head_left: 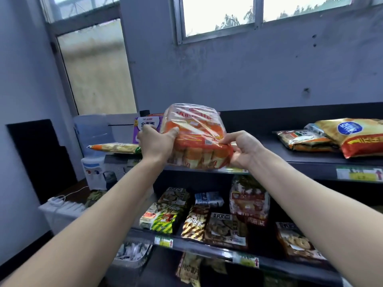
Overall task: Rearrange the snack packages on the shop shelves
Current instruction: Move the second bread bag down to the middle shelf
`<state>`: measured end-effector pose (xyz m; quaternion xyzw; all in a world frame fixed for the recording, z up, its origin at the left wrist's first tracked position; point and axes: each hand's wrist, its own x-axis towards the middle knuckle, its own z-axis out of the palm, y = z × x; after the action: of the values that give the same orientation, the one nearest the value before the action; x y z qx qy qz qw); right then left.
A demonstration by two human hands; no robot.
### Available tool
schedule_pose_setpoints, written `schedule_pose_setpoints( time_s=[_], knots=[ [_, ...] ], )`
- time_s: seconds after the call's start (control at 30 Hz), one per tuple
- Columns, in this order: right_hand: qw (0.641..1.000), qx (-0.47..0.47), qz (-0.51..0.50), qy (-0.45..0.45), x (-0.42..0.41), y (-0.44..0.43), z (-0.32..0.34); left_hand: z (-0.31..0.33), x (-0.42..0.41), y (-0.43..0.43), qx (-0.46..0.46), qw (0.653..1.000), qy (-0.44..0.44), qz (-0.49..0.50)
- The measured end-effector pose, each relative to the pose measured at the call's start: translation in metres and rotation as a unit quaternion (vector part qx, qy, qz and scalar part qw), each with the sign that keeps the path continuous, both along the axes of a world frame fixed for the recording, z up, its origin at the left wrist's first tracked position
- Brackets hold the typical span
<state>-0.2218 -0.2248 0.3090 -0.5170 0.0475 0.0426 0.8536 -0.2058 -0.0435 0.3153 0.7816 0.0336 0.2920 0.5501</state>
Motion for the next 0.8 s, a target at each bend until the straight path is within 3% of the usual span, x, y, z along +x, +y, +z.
schedule_pose_setpoints(
  time_s=[0.2,0.57,0.8],
  knots=[
    [0.996,-0.08,0.0,-0.04,-0.038,-0.027,-0.016,-0.021,-0.045,-0.016,-0.079,0.989,0.078,-0.102],
    [0.974,-0.215,-0.066,-0.02,-0.1,-0.1,-0.075,-0.076,-0.078,-0.077,-0.005,0.963,0.139,-0.231],
    [0.96,-0.262,-0.09,0.045,-0.114,-0.14,-0.135,-0.142,-0.059,-0.11,0.074,0.934,0.202,-0.286]
  ],
)
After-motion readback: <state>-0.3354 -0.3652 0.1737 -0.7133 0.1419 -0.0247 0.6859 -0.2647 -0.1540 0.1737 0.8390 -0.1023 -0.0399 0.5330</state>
